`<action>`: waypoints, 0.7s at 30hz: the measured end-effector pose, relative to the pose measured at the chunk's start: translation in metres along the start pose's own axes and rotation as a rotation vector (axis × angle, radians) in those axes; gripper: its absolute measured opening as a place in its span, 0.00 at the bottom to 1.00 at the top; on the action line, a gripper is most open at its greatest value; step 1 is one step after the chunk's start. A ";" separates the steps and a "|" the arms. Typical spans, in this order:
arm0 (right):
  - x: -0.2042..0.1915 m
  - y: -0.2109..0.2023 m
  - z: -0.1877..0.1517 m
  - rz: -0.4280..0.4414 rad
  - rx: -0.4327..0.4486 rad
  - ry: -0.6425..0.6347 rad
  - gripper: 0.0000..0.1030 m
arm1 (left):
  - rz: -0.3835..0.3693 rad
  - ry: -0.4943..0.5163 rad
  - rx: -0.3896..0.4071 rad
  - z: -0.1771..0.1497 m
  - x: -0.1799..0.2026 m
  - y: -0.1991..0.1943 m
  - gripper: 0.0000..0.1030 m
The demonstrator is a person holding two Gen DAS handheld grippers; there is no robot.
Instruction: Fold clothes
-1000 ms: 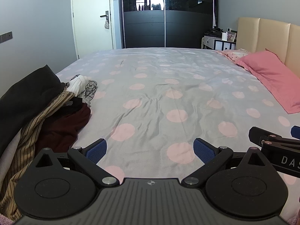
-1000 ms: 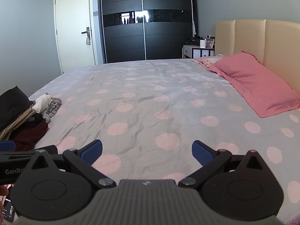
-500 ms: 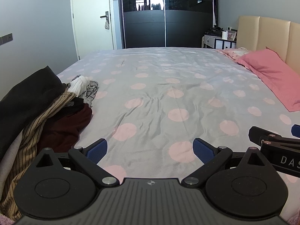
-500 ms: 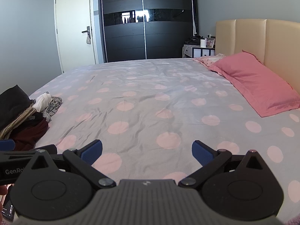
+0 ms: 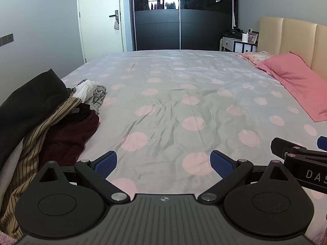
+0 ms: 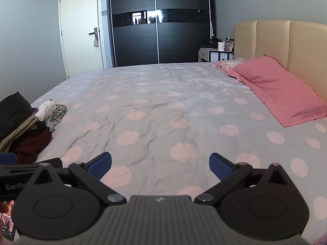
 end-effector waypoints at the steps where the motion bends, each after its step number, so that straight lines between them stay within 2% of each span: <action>1: 0.002 -0.001 0.000 0.001 0.001 0.001 1.00 | 0.000 -0.001 -0.002 0.000 0.000 0.000 0.97; 14: 0.008 -0.001 -0.004 0.020 0.006 -0.024 1.00 | -0.008 -0.004 -0.020 -0.008 -0.009 0.000 0.95; 17: 0.015 0.001 -0.005 0.004 0.008 -0.025 1.00 | 0.022 -0.014 -0.017 -0.009 -0.027 0.004 0.86; 19: 0.021 0.003 -0.007 -0.008 -0.002 -0.021 1.00 | 0.038 -0.022 -0.024 -0.011 -0.041 0.008 0.68; 21: 0.026 0.005 -0.011 -0.018 -0.013 -0.021 1.00 | 0.043 -0.028 -0.038 -0.010 -0.056 0.012 0.60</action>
Point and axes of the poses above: each gripper's, at about its wrist camera, not at the fingertips, and y roughly the way its jaws point, x to its right, z to its top, the point moved 10 cm from there along y, roughly the way its jaws point, and after that the axes turned 7 degrees about x, right-handed, at the moved point
